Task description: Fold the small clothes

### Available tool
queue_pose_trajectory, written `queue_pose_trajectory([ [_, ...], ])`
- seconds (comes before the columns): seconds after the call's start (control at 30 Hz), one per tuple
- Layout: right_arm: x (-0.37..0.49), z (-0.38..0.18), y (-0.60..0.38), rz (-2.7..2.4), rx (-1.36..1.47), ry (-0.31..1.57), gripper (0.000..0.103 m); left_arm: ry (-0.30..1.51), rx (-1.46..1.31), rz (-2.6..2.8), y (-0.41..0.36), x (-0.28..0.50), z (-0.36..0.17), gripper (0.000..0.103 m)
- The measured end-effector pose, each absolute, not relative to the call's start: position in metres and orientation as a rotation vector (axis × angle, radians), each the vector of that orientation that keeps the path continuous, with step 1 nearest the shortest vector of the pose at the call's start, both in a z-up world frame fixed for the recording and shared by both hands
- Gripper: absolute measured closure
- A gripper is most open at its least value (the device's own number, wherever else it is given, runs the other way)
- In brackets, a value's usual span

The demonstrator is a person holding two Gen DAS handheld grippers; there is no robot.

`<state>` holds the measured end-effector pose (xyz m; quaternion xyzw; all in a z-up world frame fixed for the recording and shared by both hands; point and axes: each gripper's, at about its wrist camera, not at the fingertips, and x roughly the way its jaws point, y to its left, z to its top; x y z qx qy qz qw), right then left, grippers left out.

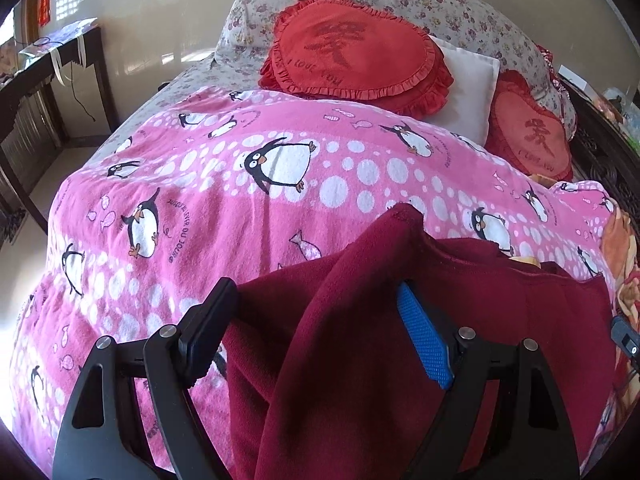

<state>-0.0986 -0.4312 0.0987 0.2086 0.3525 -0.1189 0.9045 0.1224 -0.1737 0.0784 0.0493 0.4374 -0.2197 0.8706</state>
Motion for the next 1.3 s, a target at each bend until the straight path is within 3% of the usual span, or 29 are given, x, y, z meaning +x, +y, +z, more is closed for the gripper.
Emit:
queue_pose_trajectory([
  [0.4,-0.156,0.089,-0.420,-0.282,0.464,0.730,0.057,0.976,0.071,-0.487,-0.119,0.074,0.076,0.021],
  [0.5,-0.152,0.086,-0.420,-0.306,0.446,0.747,0.070,0.988,0.071,-0.478,-0.106,0.061,0.069,0.021],
  [0.6,-0.144,0.072,-0.428,-0.352,0.438,0.783,0.072,1.022,0.082,-0.444,-0.098,0.059,0.055,0.021],
  [0.93,-0.174,0.092,-0.414,-0.321,0.473,0.764,0.072,1.045,0.032,-0.429,-0.082,0.050,0.052,0.021],
  [1.17,-0.176,0.054,-0.409,-0.351,0.454,0.906,0.066,1.073,0.062,-0.415,-0.075,0.040,0.040,0.021],
  [1.3,-0.178,0.071,-0.406,-0.337,0.490,0.856,0.066,1.088,0.024,-0.417,-0.066,0.034,0.041,0.021],
])
